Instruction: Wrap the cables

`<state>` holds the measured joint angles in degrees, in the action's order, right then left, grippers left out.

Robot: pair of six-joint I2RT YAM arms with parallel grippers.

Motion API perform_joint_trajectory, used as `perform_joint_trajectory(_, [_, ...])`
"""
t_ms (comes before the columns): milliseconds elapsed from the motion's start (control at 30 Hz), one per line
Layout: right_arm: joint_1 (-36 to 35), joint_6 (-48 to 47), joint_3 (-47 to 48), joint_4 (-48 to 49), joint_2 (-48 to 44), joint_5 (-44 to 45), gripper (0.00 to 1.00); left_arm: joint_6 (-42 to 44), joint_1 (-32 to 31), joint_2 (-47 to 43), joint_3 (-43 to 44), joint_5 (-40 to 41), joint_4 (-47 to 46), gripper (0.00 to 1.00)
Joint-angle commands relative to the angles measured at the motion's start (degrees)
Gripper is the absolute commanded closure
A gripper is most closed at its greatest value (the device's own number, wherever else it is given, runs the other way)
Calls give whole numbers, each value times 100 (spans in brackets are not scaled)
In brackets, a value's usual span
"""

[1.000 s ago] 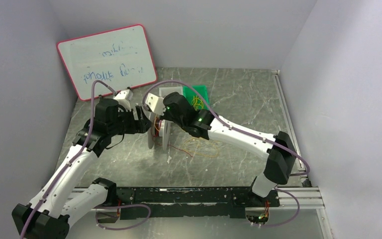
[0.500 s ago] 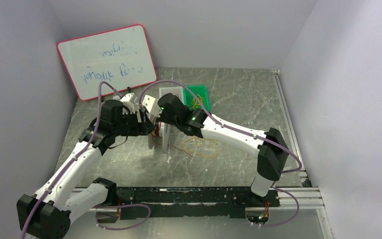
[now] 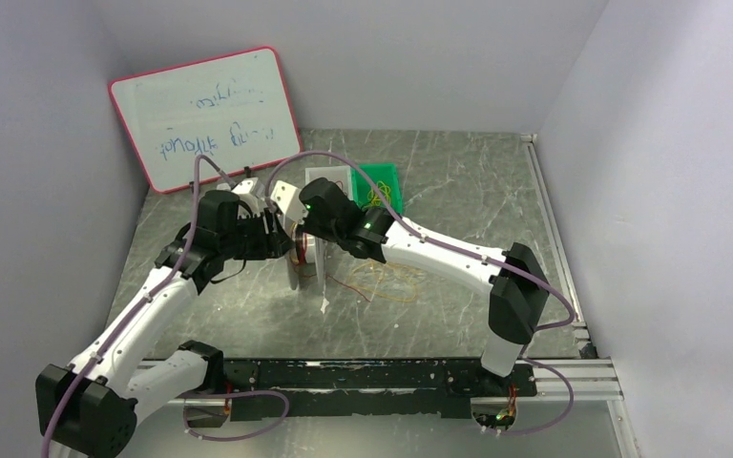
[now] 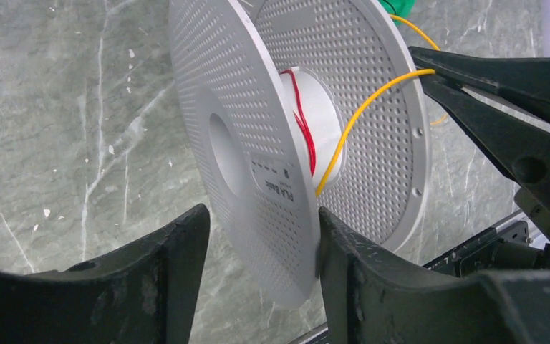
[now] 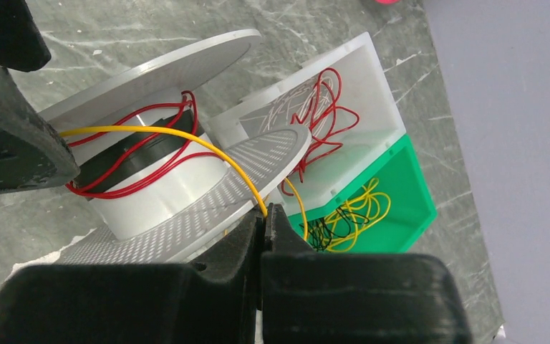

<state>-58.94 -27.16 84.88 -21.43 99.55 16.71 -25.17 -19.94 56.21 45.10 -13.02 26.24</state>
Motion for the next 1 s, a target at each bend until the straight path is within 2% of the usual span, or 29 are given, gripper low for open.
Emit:
perform_joint_trajectory(0, [-21, 158, 190, -57, 69, -59, 100, -32, 52, 36, 78, 245, -80, 42])
perform_joint_trajectory(133, [-25, 255, 178, -53, 48, -79, 100, -48, 31, 110, 106, 368, -37, 48])
perform_joint_trajectory(400, [-43, 483, 160, -72, -3, -298, 100, -17, -145, 211, 203, 685, 68, 71])
perform_joint_trajectory(533, [-67, 565, 173, -70, -2, -392, 100, 48, -220, 241, 260, 772, 129, 92])
perform_joint_trajectory(900, [-133, 745, 324, -63, 65, -551, 100, 348, -479, 146, 576, 1007, 305, 93])
perform_joint_trajectory(967, [-127, 756, 295, -2, 37, -520, 97, 526, -516, 107, 615, 950, 339, 93])
